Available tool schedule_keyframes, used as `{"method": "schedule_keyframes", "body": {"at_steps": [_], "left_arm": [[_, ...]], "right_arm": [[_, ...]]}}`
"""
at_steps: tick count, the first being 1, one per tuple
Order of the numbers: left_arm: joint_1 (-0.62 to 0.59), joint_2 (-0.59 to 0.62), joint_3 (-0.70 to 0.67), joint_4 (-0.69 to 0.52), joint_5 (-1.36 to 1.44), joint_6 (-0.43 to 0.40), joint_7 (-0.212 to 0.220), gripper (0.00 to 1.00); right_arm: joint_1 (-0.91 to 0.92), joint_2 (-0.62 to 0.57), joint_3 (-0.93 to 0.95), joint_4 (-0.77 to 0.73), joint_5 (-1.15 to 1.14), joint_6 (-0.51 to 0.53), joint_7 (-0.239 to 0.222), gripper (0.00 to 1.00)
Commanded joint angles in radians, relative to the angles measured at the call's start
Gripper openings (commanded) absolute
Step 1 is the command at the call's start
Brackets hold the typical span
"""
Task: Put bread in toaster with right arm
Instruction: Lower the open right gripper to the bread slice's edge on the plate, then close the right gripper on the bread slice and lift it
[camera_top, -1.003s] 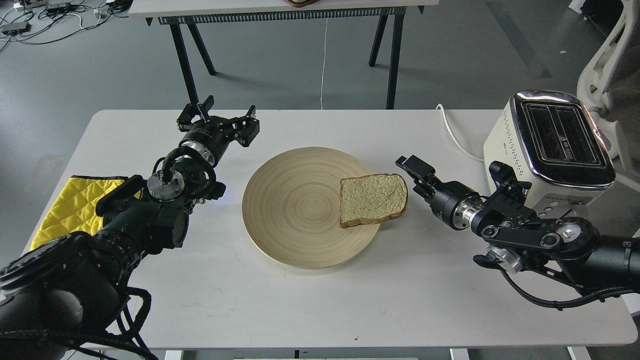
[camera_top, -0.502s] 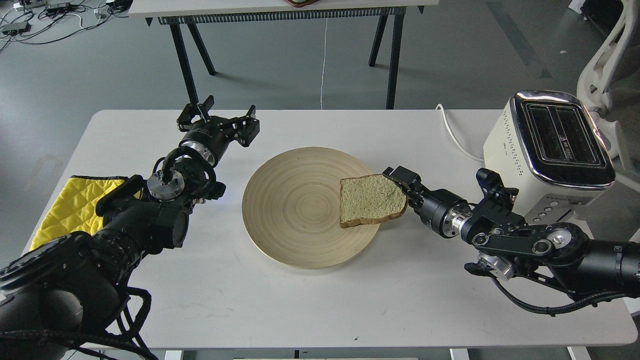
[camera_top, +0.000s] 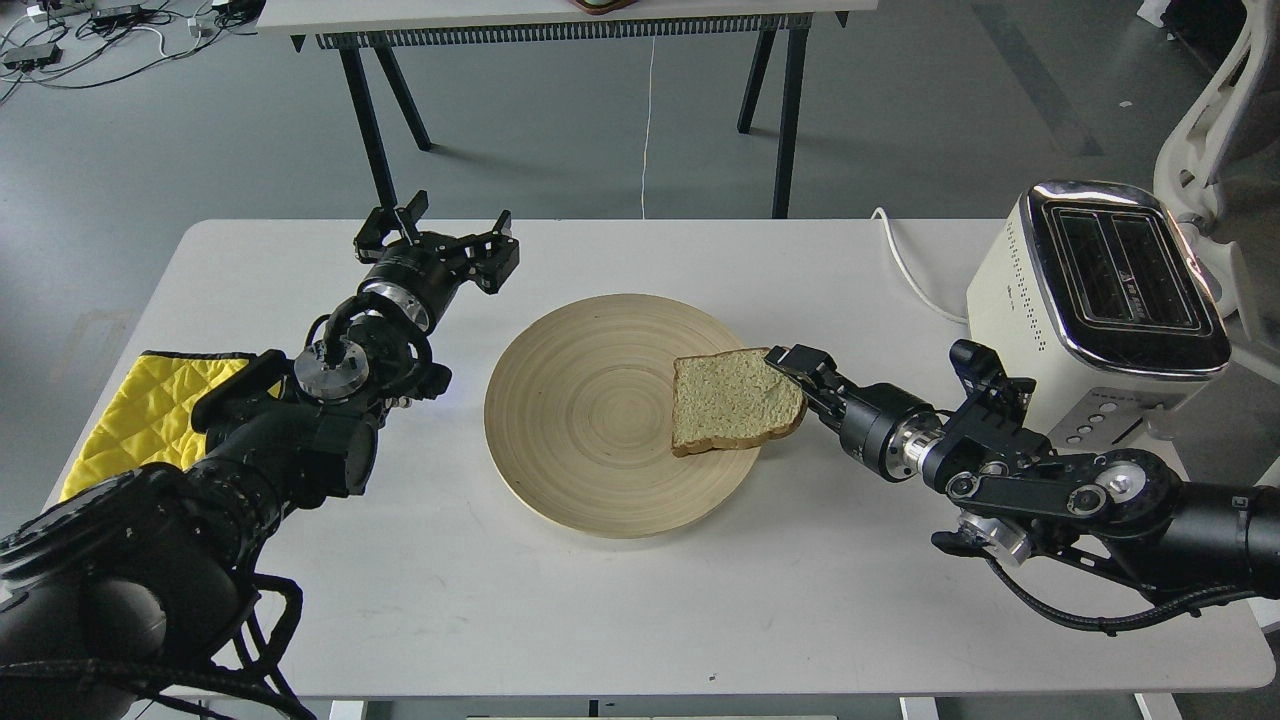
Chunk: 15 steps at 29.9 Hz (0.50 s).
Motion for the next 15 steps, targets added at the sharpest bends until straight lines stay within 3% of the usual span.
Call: {"method": "schedule_keyframes", "body": {"at_steps": [1, 15], "left_arm": [[0.000, 0.000, 0.000, 0.000, 0.000, 0.000, 0.000, 1.00], [0.000, 0.000, 0.000, 0.000, 0.000, 0.000, 0.000, 1.00]], "right_arm": [[-0.001, -0.002, 0.001, 0.003, -0.004, 0.000, 0.005, 0.40], [-0.002, -0.011, 0.003, 0.011, -0.004, 0.009, 0.005, 0.11]]}}
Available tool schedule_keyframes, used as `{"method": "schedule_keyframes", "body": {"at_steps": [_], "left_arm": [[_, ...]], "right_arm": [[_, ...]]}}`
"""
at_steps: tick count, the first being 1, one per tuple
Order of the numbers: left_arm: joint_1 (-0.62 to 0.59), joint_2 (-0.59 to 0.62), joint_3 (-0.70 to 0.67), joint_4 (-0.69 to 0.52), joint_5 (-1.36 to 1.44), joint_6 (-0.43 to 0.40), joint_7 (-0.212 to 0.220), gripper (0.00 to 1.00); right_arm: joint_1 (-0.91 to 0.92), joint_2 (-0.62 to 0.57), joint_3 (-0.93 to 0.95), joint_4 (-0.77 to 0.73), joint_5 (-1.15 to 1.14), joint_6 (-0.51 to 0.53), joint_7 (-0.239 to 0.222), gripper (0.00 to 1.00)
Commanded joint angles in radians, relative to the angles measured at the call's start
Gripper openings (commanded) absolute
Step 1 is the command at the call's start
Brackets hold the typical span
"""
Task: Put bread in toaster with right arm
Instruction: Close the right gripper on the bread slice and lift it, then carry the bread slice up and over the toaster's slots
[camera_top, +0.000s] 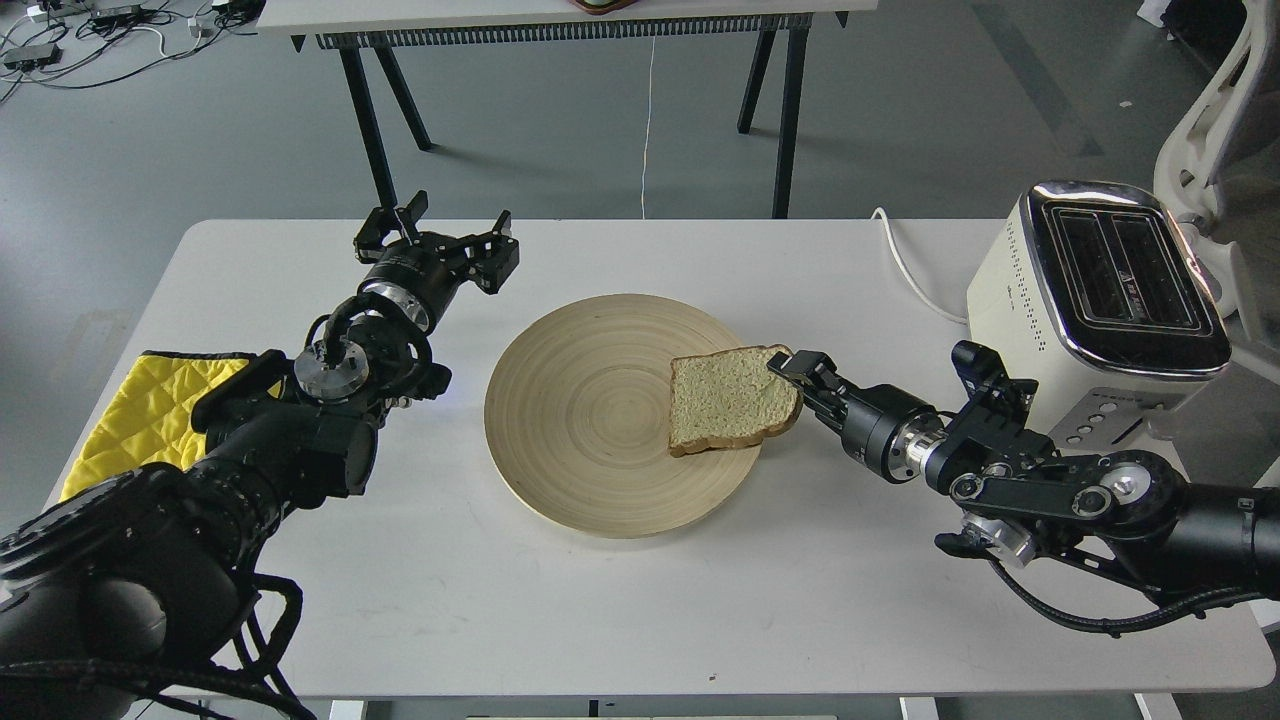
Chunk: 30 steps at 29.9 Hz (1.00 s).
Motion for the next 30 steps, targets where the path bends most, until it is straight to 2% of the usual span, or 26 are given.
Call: {"method": "schedule_keyframes", "body": {"at_steps": [1, 8, 12, 18, 30], "left_arm": [[0.000, 0.000, 0.000, 0.000, 0.000, 0.000, 0.000, 1.00], [0.000, 0.000, 0.000, 0.000, 0.000, 0.000, 0.000, 1.00], [0.000, 0.000, 0.000, 0.000, 0.000, 0.000, 0.000, 1.00], [0.000, 0.000, 0.000, 0.000, 0.000, 0.000, 0.000, 1.00], [0.000, 0.000, 0.000, 0.000, 0.000, 0.000, 0.000, 1.00]], "right_arm": [[0.000, 0.000, 0.003, 0.001, 0.000, 0.000, -0.001, 0.10], [0.018, 0.004, 0.028, -0.013, 0.000, -0.006, 0.003, 0.07], [0.060, 0.006, 0.101, -0.018, 0.002, -0.011, 0.002, 0.07], [0.187, -0.013, 0.132, -0.015, 0.005, -0.026, -0.010, 0.06], [0.417, -0.287, 0.036, -0.013, -0.040, -0.012, -0.020, 0.06]]}}
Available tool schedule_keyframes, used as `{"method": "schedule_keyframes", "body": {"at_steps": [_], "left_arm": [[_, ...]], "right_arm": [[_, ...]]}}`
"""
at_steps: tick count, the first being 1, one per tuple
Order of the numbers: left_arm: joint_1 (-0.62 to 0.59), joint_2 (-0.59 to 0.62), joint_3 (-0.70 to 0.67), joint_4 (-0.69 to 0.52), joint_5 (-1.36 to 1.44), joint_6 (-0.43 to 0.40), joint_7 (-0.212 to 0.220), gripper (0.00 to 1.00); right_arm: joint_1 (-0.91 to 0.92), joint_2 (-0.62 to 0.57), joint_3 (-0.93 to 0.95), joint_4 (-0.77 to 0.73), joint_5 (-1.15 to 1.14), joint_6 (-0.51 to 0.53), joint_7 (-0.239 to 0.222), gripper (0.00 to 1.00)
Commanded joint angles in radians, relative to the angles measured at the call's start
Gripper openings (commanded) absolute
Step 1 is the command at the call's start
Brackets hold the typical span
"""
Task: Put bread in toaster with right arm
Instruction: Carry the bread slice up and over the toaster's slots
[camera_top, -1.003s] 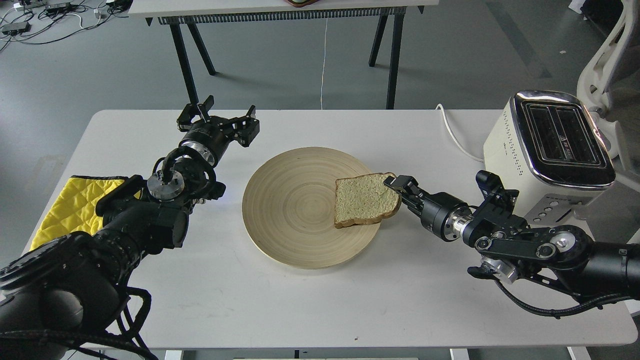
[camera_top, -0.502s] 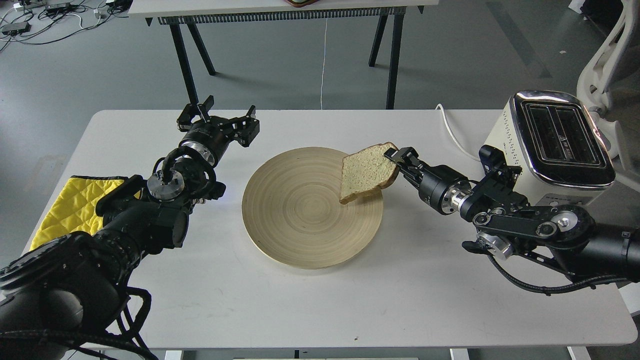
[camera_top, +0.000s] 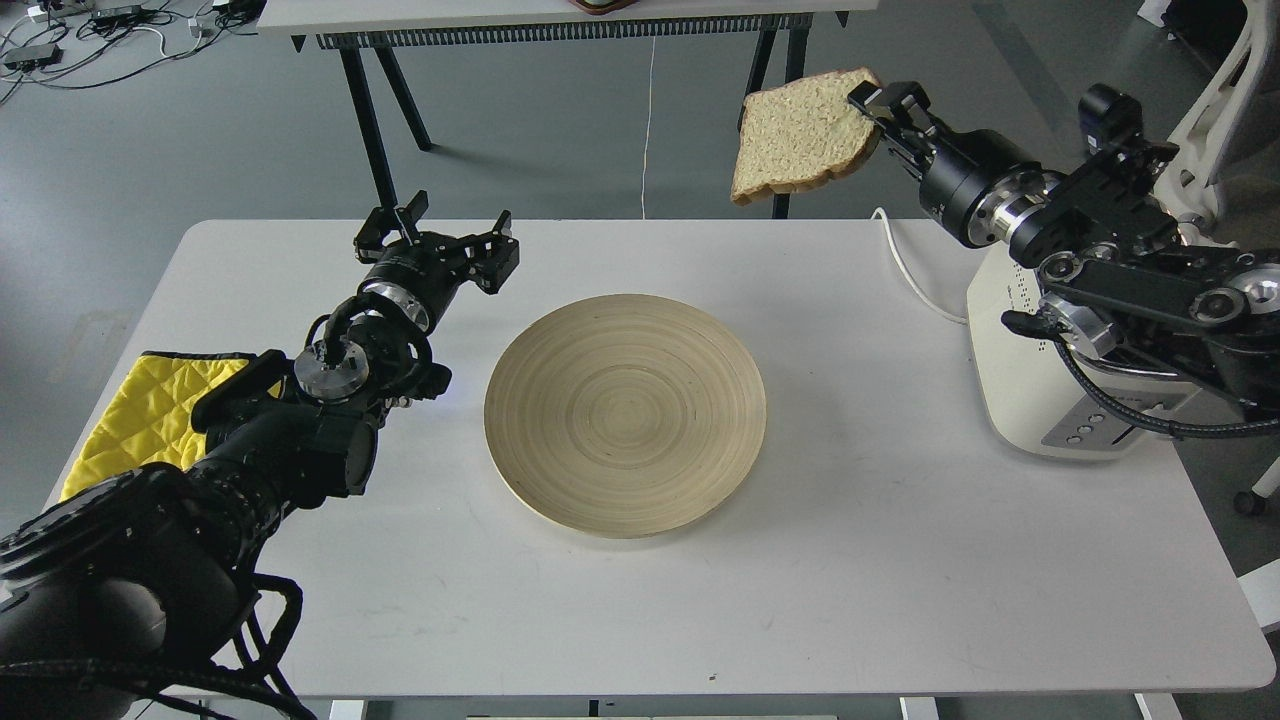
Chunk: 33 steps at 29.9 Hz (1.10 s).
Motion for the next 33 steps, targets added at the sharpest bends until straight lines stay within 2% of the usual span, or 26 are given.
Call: {"method": "schedule_keyframes", "body": {"at_steps": [1, 11, 19, 25, 33], "left_arm": [[0.000, 0.000, 0.000, 0.000, 0.000, 0.000, 0.000, 1.00], [0.000, 0.000, 0.000, 0.000, 0.000, 0.000, 0.000, 1.00], [0.000, 0.000, 0.000, 0.000, 0.000, 0.000, 0.000, 1.00], [0.000, 0.000, 0.000, 0.000, 0.000, 0.000, 0.000, 1.00], [0.000, 0.000, 0.000, 0.000, 0.000, 0.000, 0.000, 1.00]], "right_arm": [[0.071, -0.093, -0.076, -0.001, -0.049, 0.004, 0.000, 0.07], [0.185, -0.294, -0.282, 0.010, -0.149, 0.007, 0.003, 0.07], [0.186, -0.429, -0.295, 0.017, -0.204, 0.060, 0.003, 0.07], [0.186, -0.496, -0.297, 0.092, -0.212, 0.114, 0.000, 0.07], [0.186, -0.544, -0.297, 0.162, -0.242, 0.137, -0.066, 0.07]]}}
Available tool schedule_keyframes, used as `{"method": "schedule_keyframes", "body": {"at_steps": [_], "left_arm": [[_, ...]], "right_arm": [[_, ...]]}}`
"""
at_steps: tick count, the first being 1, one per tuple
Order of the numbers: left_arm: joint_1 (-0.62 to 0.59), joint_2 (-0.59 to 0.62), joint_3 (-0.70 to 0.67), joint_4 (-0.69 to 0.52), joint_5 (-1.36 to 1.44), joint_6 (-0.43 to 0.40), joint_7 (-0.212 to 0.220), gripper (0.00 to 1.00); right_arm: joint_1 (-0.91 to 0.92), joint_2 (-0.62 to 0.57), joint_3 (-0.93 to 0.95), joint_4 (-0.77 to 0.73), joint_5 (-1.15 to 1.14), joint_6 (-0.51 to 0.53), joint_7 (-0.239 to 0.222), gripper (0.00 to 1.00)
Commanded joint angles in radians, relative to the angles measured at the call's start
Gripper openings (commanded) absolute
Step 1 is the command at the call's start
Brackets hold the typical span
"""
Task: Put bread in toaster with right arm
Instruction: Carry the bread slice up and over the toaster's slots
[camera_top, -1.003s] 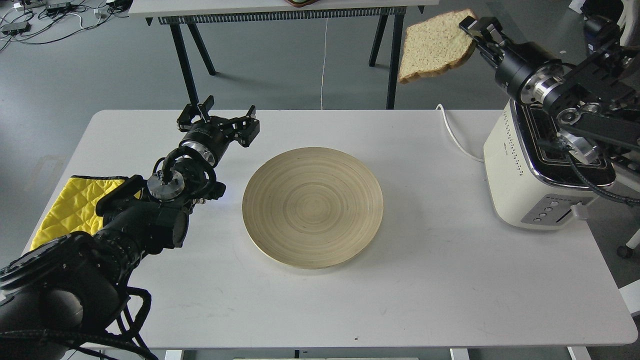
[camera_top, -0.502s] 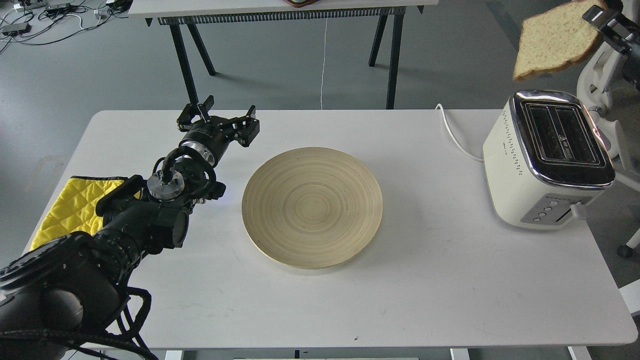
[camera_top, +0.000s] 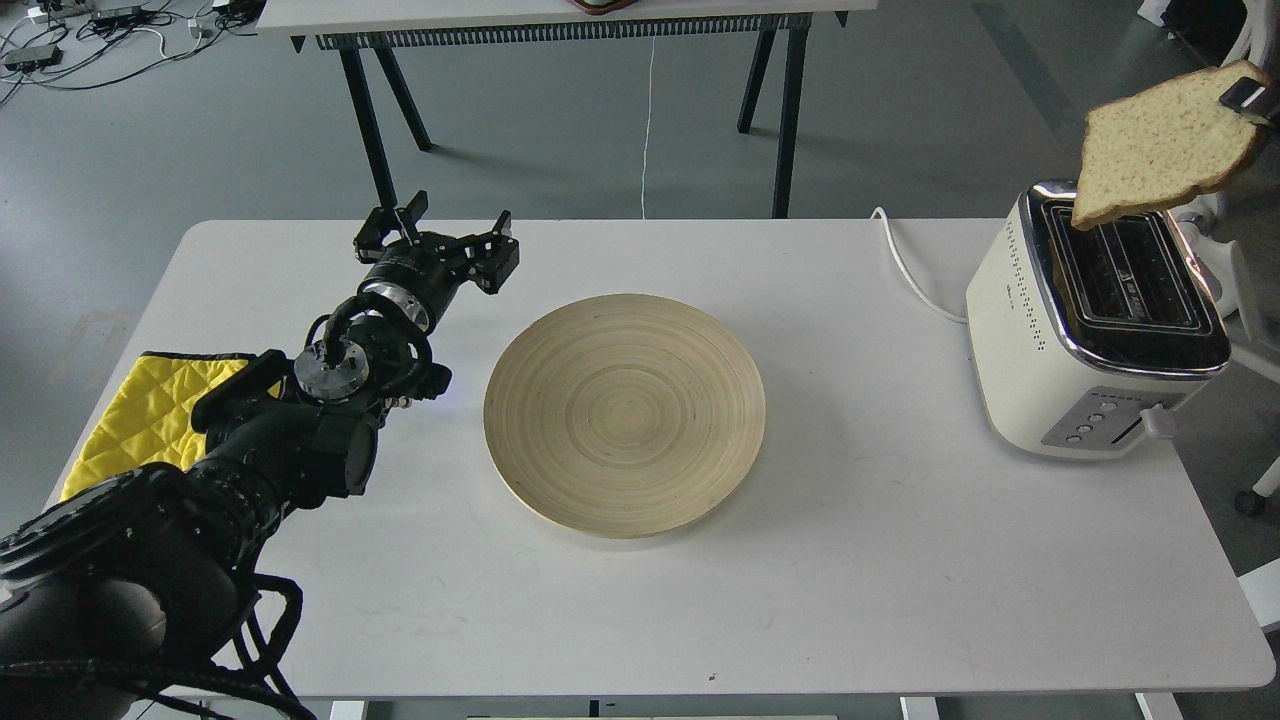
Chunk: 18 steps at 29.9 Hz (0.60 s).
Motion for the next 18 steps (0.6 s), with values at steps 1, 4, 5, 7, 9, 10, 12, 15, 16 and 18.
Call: {"method": "schedule_keyframes", "body": {"at_steps": [1, 4, 5, 7, 9, 10, 12, 15, 16, 18], "left_arm": [[0.000, 0.000, 0.000, 0.000, 0.000, 0.000, 0.000, 1.00], [0.000, 0.000, 0.000, 0.000, 0.000, 0.000, 0.000, 1.00], [0.000, 0.000, 0.000, 0.000, 0.000, 0.000, 0.000, 1.00], [0.000, 0.000, 0.000, 0.000, 0.000, 0.000, 0.000, 1.00], [0.000, 0.000, 0.000, 0.000, 0.000, 0.000, 0.000, 1.00], [0.000, 0.000, 0.000, 0.000, 0.000, 0.000, 0.000, 1.00], [0.000, 0.000, 0.000, 0.000, 0.000, 0.000, 0.000, 1.00], [0.000, 0.000, -0.002, 0.000, 0.000, 0.000, 0.000, 1.00], [0.000, 0.000, 0.000, 0.000, 0.000, 0.000, 0.000, 1.00], [0.000, 0.000, 0.000, 0.000, 0.000, 0.000, 0.000, 1.00]], "right_arm": [[0.000, -0.022, 0.002, 0.023, -0.004, 0.018, -0.021, 0.07], [0.000, -0.032, 0.000, 0.024, -0.006, 0.028, -0.021, 0.07], [0.000, -0.033, 0.000, 0.024, -0.006, 0.032, -0.023, 0.07], [0.000, -0.033, 0.000, 0.024, -0.006, 0.038, -0.023, 0.07], [0.000, -0.035, 0.000, 0.026, -0.013, 0.043, -0.027, 0.07], [0.000, -0.035, 0.000, 0.026, -0.019, 0.046, -0.034, 0.07], [0.000, -0.038, 0.000, 0.026, -0.021, 0.048, -0.040, 0.07], [0.000, -0.039, 0.000, 0.026, -0.021, 0.049, -0.041, 0.07], [0.000, -0.039, 0.000, 0.024, -0.021, 0.049, -0.040, 0.07], [0.000, -0.041, 0.000, 0.024, -0.021, 0.057, -0.041, 0.07]]}}
